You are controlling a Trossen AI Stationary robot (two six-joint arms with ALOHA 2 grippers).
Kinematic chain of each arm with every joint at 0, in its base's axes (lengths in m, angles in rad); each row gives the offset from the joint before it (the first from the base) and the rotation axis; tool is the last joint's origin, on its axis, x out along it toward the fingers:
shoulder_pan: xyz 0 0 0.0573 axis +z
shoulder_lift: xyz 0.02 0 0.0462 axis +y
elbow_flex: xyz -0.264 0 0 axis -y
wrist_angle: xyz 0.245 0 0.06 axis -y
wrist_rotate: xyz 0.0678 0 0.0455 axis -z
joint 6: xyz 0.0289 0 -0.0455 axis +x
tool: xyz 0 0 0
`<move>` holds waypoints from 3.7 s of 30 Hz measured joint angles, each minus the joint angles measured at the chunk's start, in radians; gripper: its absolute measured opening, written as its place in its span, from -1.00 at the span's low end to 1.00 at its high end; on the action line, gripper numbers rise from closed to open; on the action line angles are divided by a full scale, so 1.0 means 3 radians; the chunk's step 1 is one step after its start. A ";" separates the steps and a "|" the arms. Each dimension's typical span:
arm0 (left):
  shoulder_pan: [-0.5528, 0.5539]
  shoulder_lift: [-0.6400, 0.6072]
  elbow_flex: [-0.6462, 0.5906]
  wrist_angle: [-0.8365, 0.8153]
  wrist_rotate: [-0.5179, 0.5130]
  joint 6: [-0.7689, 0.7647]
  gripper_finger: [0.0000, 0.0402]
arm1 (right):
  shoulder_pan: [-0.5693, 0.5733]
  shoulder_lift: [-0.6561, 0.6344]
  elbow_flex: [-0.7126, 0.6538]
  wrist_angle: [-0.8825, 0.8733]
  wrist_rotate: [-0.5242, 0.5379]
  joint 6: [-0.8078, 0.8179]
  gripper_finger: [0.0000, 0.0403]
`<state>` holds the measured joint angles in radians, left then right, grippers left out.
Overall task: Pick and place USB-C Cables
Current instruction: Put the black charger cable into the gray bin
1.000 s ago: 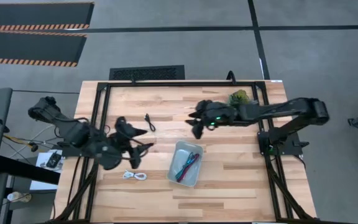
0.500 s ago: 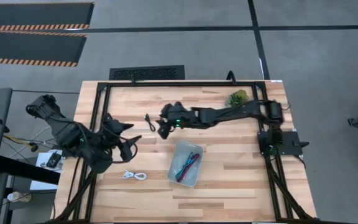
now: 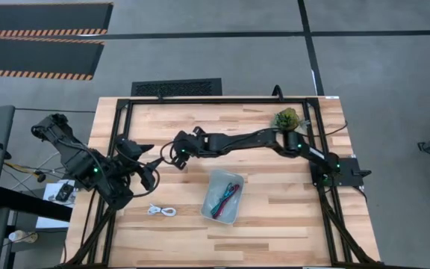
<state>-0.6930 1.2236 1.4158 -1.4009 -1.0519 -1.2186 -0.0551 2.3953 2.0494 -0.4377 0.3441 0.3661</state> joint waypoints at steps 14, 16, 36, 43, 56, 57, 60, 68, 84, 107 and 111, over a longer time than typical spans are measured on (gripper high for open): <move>-0.0004 0.0001 0.0000 0.0001 -0.0046 -0.0003 0.23 | -0.0071 0.0273 0.0245 -0.0339 0.0161 0.0154 0.26; -0.0004 0.0001 0.0000 0.0005 -0.0049 -0.0004 0.23 | -0.0075 0.0271 0.0246 -0.0289 0.0171 0.0157 0.28; -0.0004 0.0001 0.0000 0.0009 -0.0090 -0.0048 0.23 | -0.0110 0.0271 0.0239 -0.0047 0.0162 0.0175 0.27; -0.0004 0.0001 0.0000 0.0009 -0.0092 -0.0079 0.23 | -0.0110 0.0271 -0.0041 0.0231 0.0167 0.0251 0.27; -0.0005 0.0001 0.0000 0.0010 -0.0116 -0.0080 0.23 | -0.0107 0.0358 -0.0050 0.0524 0.0162 0.0247 0.27; -0.0004 0.0001 0.0000 0.0012 -0.0114 -0.0080 0.23 | -0.0107 0.0385 -0.0056 0.0503 0.0139 0.0260 0.27; -0.0005 0.0002 0.0000 0.0012 -0.0112 -0.0085 0.23 | -0.0090 0.0532 -0.0054 0.0595 0.0127 0.0264 0.27; -0.0005 0.0002 0.0000 0.0009 -0.0109 -0.0084 0.23 | -0.0068 0.0604 -0.0047 0.0554 0.0104 0.0302 0.21; -0.0004 0.0003 0.0000 0.0006 -0.0116 -0.0083 0.23 | -0.0092 0.0584 -0.0053 0.0439 -0.0029 0.0586 -0.89; -0.0004 0.0003 0.0000 0.0013 -0.0163 -0.0083 0.23 | -0.0290 -0.0577 -0.0066 0.0453 -0.0010 0.0076 -0.93; -0.0004 0.0003 0.0000 0.0015 -0.0174 -0.0083 0.23 | -0.0339 -0.0940 -0.0066 0.0213 0.0138 -0.0113 -0.93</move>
<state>-0.6941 1.2243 1.4158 -1.3964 -1.1041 -1.2434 -0.1567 2.1133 2.0296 -0.3740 0.3855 0.3322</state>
